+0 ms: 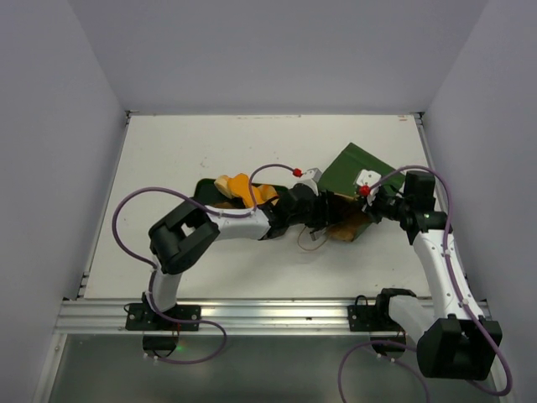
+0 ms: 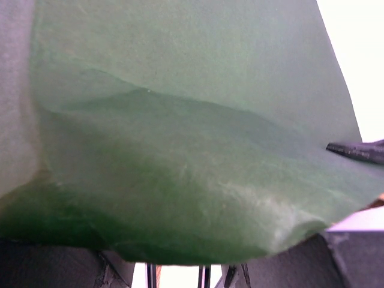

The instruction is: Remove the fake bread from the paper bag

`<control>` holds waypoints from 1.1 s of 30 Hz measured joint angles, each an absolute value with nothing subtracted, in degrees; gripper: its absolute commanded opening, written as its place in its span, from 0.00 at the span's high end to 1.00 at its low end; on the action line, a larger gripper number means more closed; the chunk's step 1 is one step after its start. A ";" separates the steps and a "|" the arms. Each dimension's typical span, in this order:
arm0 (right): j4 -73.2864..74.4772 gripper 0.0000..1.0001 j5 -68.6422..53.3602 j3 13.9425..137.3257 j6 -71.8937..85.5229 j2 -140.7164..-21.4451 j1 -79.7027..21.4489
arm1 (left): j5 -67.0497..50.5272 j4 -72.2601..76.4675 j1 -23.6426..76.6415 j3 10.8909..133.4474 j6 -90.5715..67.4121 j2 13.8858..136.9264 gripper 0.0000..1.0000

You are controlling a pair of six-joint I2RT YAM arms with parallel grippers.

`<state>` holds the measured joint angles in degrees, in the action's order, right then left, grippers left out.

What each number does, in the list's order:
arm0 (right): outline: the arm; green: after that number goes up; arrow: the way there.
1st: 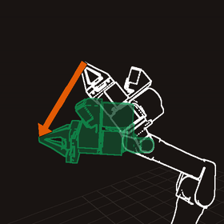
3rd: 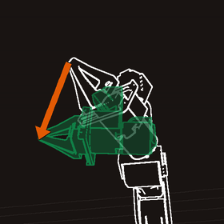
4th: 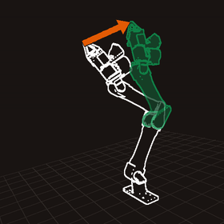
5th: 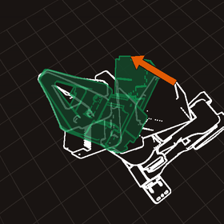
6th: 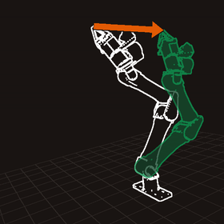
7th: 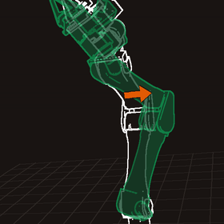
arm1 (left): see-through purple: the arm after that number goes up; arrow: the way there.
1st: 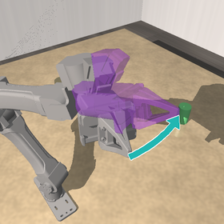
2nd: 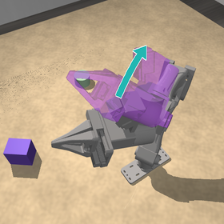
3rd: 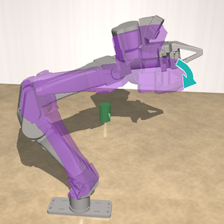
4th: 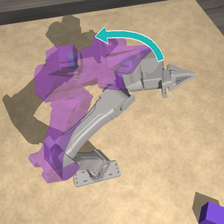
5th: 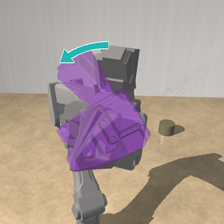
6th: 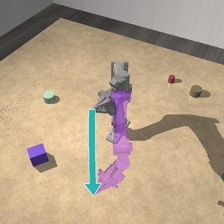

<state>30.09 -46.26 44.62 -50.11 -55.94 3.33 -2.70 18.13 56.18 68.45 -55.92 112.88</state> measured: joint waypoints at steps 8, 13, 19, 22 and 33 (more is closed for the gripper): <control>30.28 1.00 -46.17 44.62 -50.87 -56.80 3.36 | -2.90 18.28 56.29 70.94 -55.96 115.46 0.48; 30.72 1.00 -45.98 44.62 -51.62 -57.06 3.36 | -3.42 18.31 56.29 72.99 -56.03 117.49 0.48; 30.76 1.00 -46.00 44.62 -52.16 -57.14 3.33 | -4.01 18.41 56.34 75.24 -56.55 119.37 0.60; 30.76 1.00 -45.98 44.62 -52.23 -57.14 3.33 | -4.10 18.87 56.34 75.70 -56.73 120.16 0.71; 29.76 1.00 -44.93 44.42 -50.52 -56.86 2.94 | -3.14 20.56 56.40 72.36 -56.10 119.28 1.00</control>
<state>29.76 -44.93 44.42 -50.52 -56.86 2.94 -3.14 20.56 56.40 72.36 -56.10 119.28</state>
